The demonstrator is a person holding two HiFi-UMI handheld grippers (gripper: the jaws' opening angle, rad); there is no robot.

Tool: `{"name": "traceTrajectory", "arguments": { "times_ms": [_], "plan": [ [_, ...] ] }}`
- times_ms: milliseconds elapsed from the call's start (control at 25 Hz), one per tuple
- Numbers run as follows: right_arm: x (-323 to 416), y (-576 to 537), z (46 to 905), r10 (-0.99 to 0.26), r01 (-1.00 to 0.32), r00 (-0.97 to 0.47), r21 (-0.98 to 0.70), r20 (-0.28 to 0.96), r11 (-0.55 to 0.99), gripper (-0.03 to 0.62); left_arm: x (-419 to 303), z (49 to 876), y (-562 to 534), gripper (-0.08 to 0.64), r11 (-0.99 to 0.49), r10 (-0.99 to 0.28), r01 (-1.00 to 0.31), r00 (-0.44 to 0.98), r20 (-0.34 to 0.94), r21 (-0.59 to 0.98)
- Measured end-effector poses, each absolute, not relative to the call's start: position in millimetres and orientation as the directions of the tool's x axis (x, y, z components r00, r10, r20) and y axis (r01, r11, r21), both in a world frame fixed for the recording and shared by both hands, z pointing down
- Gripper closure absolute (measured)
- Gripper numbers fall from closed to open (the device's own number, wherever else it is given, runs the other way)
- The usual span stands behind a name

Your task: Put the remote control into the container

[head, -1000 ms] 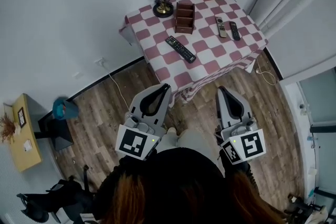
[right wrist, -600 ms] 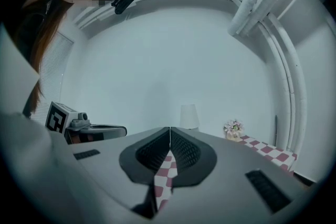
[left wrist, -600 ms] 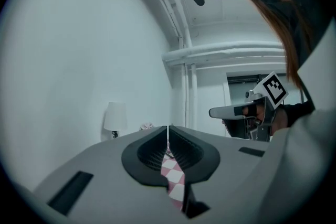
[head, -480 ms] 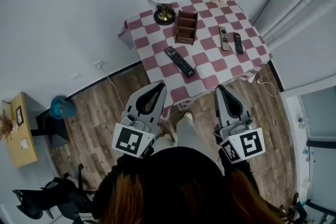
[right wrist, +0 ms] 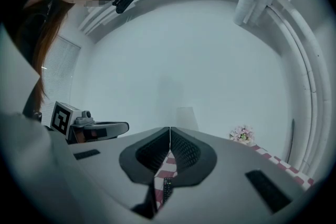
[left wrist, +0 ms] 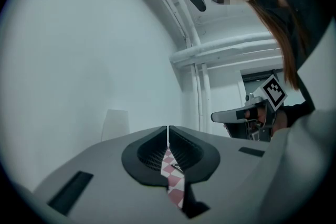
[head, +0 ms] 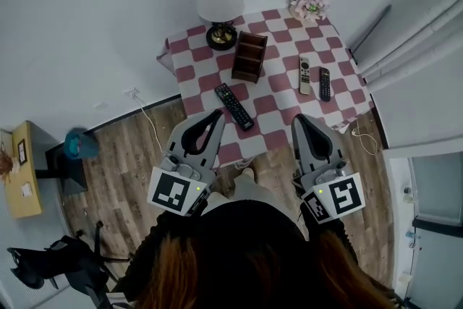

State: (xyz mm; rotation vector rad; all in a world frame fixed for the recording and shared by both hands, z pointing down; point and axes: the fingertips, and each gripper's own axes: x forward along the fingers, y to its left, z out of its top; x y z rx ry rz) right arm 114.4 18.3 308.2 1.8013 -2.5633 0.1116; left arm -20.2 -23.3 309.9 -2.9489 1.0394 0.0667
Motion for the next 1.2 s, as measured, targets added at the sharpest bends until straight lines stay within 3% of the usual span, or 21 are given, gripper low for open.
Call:
{"name": "traceTrajectory", "arguments": {
  "times_ms": [440, 1200],
  "plan": [
    [139, -11, 312, -0.902, -0.902, -0.429, -0.081, 0.042, 0.425, 0.577, 15, 311, -49, 0.541, -0.732, -0.680, -0.681, 0.732, -0.026, -0.017],
    [103, -42, 328, -0.878, -0.881, -0.471, -0.100, 0.085, 0.463, 0.577, -14, 314, -78, 0.541, -0.710, -0.704, -0.704, 0.710, 0.002, -0.010]
  ]
}}
